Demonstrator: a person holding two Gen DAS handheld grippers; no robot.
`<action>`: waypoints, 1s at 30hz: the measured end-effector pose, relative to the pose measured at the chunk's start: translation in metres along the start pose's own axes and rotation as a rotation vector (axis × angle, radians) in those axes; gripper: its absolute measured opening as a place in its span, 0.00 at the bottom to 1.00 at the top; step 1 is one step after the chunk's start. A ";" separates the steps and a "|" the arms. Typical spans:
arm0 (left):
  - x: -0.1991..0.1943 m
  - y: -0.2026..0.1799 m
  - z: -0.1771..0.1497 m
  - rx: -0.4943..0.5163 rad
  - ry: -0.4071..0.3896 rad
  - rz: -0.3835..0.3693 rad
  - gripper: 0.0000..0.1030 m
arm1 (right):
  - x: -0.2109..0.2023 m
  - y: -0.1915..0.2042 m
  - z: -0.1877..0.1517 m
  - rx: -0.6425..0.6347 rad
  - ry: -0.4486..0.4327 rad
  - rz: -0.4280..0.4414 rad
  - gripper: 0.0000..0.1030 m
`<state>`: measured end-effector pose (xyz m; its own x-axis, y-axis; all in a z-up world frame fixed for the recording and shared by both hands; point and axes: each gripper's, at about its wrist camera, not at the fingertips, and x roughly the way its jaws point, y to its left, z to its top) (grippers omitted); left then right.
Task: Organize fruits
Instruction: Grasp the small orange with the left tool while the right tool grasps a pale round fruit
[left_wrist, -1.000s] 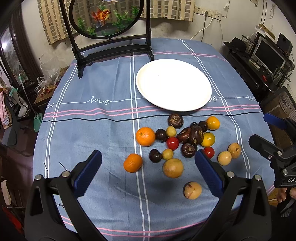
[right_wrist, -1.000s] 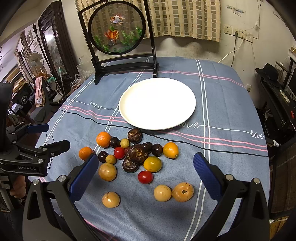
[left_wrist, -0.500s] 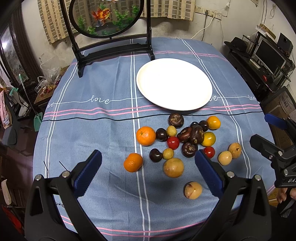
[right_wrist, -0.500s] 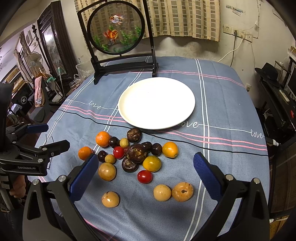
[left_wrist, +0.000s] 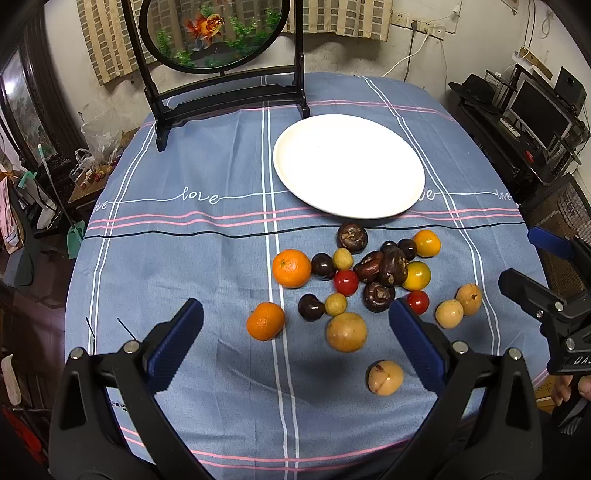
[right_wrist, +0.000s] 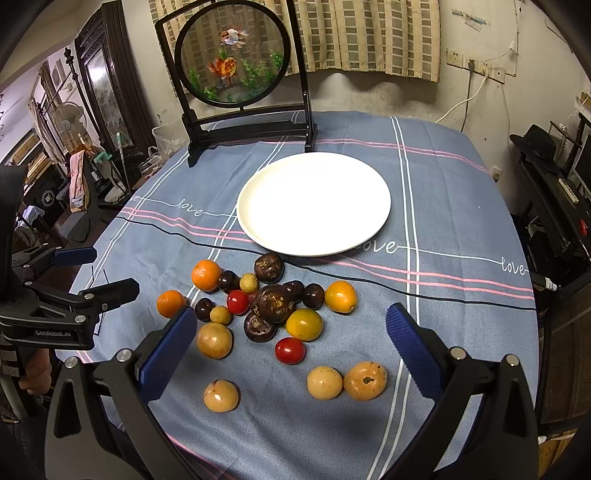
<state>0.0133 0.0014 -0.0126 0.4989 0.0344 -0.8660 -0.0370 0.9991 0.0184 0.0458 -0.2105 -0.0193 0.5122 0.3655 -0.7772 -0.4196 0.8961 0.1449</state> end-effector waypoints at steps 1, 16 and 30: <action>0.000 0.000 0.000 0.000 0.001 0.000 0.98 | 0.000 0.000 0.000 0.000 0.000 0.000 0.99; 0.014 0.016 -0.003 -0.045 0.022 -0.033 0.98 | 0.010 -0.005 -0.004 0.043 0.045 0.063 0.99; 0.106 0.055 -0.049 -0.059 0.085 -0.100 0.98 | 0.007 -0.035 -0.009 0.254 0.063 0.302 0.99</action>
<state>0.0220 0.0590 -0.1277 0.4276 -0.0703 -0.9012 -0.0427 0.9943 -0.0978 0.0576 -0.2418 -0.0351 0.3437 0.6130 -0.7114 -0.3412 0.7873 0.5136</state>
